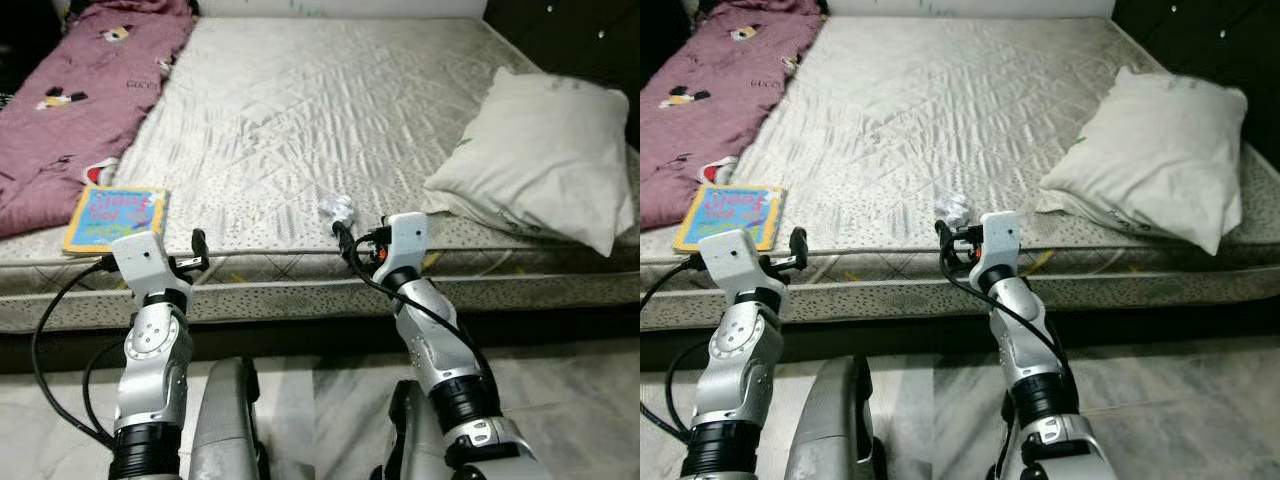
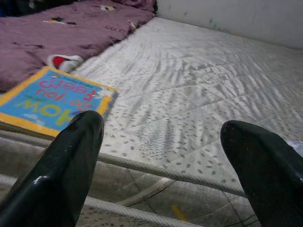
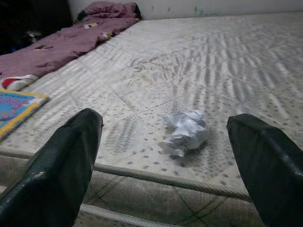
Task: Clean up the room
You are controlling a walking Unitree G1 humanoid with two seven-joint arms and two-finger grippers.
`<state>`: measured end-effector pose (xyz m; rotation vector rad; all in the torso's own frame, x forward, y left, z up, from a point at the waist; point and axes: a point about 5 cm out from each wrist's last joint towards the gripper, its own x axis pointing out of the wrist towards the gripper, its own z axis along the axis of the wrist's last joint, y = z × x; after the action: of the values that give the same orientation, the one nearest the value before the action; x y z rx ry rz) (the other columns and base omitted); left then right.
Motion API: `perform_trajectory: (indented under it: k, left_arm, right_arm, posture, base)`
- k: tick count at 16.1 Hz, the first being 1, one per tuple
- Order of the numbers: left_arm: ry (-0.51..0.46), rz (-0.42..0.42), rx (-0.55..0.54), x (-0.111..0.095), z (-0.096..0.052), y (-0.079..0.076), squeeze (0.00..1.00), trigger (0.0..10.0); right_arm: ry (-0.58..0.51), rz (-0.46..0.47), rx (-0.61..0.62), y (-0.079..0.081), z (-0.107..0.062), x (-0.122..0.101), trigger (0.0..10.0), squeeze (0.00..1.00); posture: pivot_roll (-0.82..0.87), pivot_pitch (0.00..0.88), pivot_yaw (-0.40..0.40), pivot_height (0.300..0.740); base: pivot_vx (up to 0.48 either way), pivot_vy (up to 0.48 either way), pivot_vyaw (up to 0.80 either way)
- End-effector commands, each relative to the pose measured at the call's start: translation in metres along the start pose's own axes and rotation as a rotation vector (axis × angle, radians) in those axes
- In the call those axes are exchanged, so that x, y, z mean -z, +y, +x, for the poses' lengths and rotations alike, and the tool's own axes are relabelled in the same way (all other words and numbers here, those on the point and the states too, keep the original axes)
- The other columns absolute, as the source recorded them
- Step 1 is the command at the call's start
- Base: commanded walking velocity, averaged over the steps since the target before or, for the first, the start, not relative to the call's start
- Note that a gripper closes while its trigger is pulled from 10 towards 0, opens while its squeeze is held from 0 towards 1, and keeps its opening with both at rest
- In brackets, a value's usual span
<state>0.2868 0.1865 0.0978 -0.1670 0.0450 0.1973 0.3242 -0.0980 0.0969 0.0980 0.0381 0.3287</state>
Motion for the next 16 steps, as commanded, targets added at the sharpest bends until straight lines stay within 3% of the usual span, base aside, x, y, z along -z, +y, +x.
perform_trajectory:
  k: [1, 9, 11, 16]
  left_arm:
    - [-0.009, -0.001, 0.020, -0.0025, 0.0020, -0.0038, 0.00, 10.0]
    - [-0.004, -0.023, 0.030, -0.0010, 0.0030, -0.0069, 0.00, 10.0]
    - [-0.006, -0.026, 0.027, -0.0016, 0.0030, -0.0099, 0.00, 10.0]
    - [0.006, -0.005, 0.015, -0.0002, -0.0032, -0.0060, 0.00, 10.0]
  right_arm:
    - [-0.018, -0.013, -0.006, 0.0001, 0.0015, -0.0045, 10.0, 0.00]
    - [-0.020, -0.025, -0.017, -0.0002, 0.0023, -0.0047, 10.0, 0.00]
    - [-0.019, -0.025, -0.019, -0.0003, 0.0030, -0.0050, 10.0, 0.00]
    - [0.021, -0.027, -0.053, 0.0052, 0.0020, 0.0004, 10.0, 0.00]
  posture:
    - [-0.05, 0.000, -0.014, 0.551]
    - [-0.05, 0.000, -0.021, 0.551]
    - [-0.06, 0.001, -0.021, 0.551]
    - [-0.04, 0.033, -0.031, 0.551]
  base:
    - [0.364, 0.000, 0.00]
    - [0.374, 0.000, 0.00]
    - [0.000, 0.000, 0.00]
    - [0.000, 0.000, 0.68]
